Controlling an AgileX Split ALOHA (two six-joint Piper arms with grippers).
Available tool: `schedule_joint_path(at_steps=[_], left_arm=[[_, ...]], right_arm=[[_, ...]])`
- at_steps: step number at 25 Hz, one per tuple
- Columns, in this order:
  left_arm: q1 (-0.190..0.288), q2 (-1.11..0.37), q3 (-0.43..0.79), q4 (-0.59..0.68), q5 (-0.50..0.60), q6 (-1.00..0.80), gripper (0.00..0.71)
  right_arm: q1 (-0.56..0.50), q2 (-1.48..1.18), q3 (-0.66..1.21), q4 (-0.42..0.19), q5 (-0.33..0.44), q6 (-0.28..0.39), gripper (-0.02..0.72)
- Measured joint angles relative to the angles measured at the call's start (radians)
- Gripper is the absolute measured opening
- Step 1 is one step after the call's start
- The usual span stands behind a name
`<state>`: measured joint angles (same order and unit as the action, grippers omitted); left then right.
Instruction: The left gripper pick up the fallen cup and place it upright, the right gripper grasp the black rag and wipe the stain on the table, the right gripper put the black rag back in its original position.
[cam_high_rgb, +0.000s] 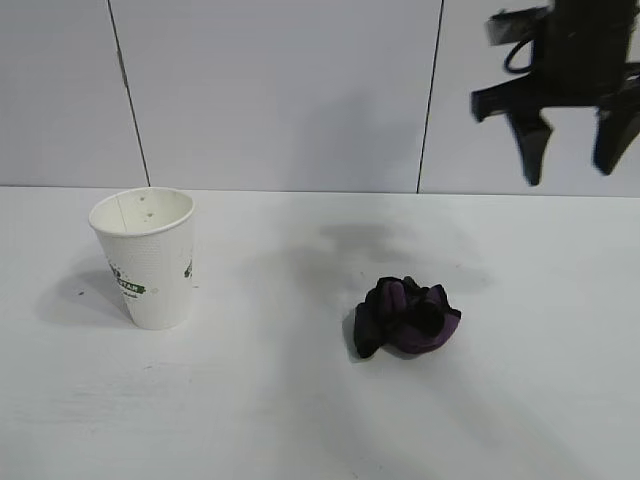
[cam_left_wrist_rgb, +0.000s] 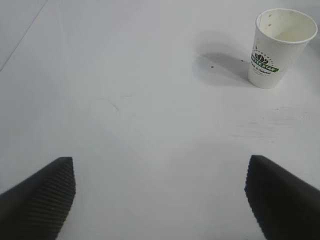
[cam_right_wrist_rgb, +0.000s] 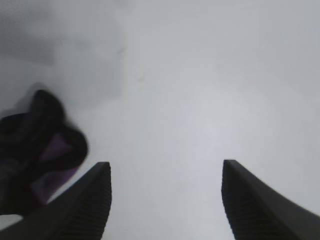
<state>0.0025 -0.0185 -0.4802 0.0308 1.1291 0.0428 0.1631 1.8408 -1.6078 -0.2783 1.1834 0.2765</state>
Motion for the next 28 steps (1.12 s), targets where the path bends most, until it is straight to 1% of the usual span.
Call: schedule_joint_path(at_steps=[3, 5, 9, 14, 17, 21, 25, 28], left_arm=[[0.000, 0.000, 0.000, 0.000, 0.000, 0.000, 0.663], [0.000, 0.000, 0.000, 0.000, 0.000, 0.000, 0.663], [0.000, 0.000, 0.000, 0.000, 0.000, 0.000, 0.663], [0.000, 0.000, 0.000, 0.000, 0.000, 0.000, 0.663], [0.000, 0.000, 0.000, 0.000, 0.000, 0.000, 0.663], [0.000, 0.000, 0.000, 0.000, 0.000, 0.000, 0.663], [0.000, 0.000, 0.000, 0.000, 0.000, 0.000, 0.663], [0.000, 0.000, 0.000, 0.000, 0.000, 0.000, 0.663]], right_arm=[[-0.074, -0.141, 0.000, -0.011, -0.004, 0.000, 0.442], [-0.105, -0.254, 0.000, -0.017, -0.010, -0.010, 0.442], [-0.109, -0.517, 0.000, -0.024, -0.031, -0.044, 0.442], [-0.107, -0.853, 0.000, 0.003, -0.018, -0.072, 0.442], [-0.107, -1.028, -0.001, 0.040, 0.021, -0.093, 0.442], [-0.107, -1.209, -0.007, 0.110, 0.079, -0.105, 0.442], [-0.107, -1.336, 0.008, 0.203, 0.085, -0.121, 0.442], [-0.107, -1.432, 0.082, 0.261, 0.085, -0.124, 0.442]])
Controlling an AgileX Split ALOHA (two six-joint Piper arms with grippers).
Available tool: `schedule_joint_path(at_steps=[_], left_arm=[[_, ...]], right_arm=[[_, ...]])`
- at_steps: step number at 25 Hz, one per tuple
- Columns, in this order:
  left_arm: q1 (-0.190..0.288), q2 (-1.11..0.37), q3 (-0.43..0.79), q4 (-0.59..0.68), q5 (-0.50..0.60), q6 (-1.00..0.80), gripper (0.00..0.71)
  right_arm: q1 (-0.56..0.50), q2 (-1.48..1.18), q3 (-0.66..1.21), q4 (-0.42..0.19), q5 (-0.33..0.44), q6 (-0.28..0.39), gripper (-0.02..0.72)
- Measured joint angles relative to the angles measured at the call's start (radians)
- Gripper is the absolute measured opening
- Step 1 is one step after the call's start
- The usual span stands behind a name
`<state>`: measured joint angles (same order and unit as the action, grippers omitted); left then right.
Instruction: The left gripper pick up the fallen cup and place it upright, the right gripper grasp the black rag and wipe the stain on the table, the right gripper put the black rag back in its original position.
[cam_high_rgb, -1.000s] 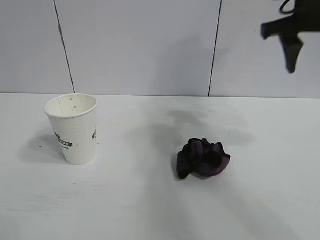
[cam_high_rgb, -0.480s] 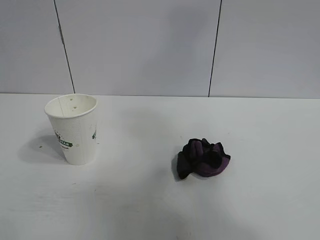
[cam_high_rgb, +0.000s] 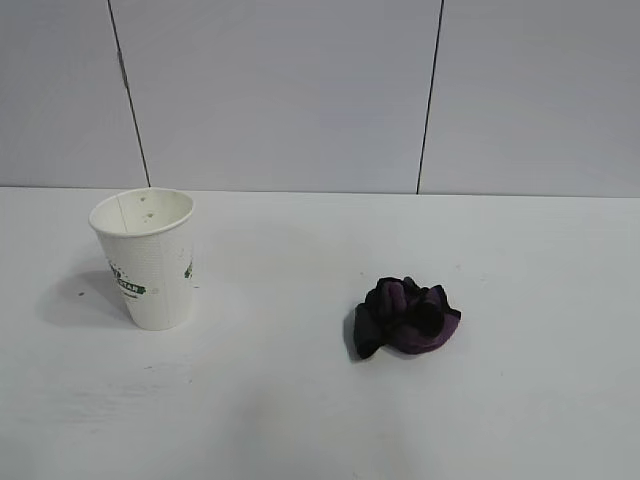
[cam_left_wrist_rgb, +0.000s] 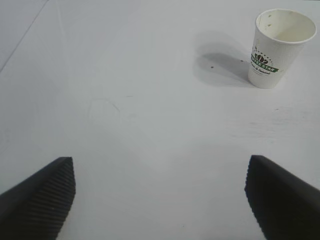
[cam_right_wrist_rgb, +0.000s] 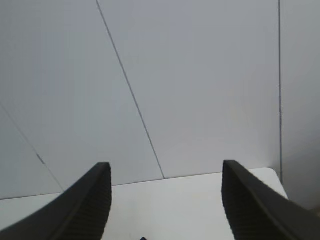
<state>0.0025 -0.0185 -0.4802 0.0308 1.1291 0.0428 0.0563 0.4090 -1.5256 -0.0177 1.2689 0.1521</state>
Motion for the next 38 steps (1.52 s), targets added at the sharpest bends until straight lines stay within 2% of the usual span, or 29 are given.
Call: schedule_joint_path(at_steps=[3, 10, 17, 22, 28, 38], left_arm=[[0.000, 0.000, 0.000, 0.000, 0.000, 0.000, 0.663], [0.000, 0.000, 0.000, 0.000, 0.000, 0.000, 0.663], [0.000, 0.000, 0.000, 0.000, 0.000, 0.000, 0.663], [0.000, 0.000, 0.000, 0.000, 0.000, 0.000, 0.663], [0.000, 0.000, 0.000, 0.000, 0.000, 0.000, 0.663], [0.000, 0.000, 0.000, 0.000, 0.000, 0.000, 0.663]], right_arm=[[0.000, -0.099, 0.145, 0.028, 0.000, -0.010, 0.442], [0.000, -0.341, 0.637, 0.027, -0.005, -0.018, 0.442], [0.000, -0.428, 0.954, -0.044, -0.128, -0.018, 0.442], [0.000, -0.428, 1.031, -0.056, -0.199, -0.018, 0.442], [0.000, -0.428, 1.056, -0.081, -0.188, -0.019, 0.442], [0.000, -0.428, 1.057, -0.084, -0.188, -0.019, 0.442]])
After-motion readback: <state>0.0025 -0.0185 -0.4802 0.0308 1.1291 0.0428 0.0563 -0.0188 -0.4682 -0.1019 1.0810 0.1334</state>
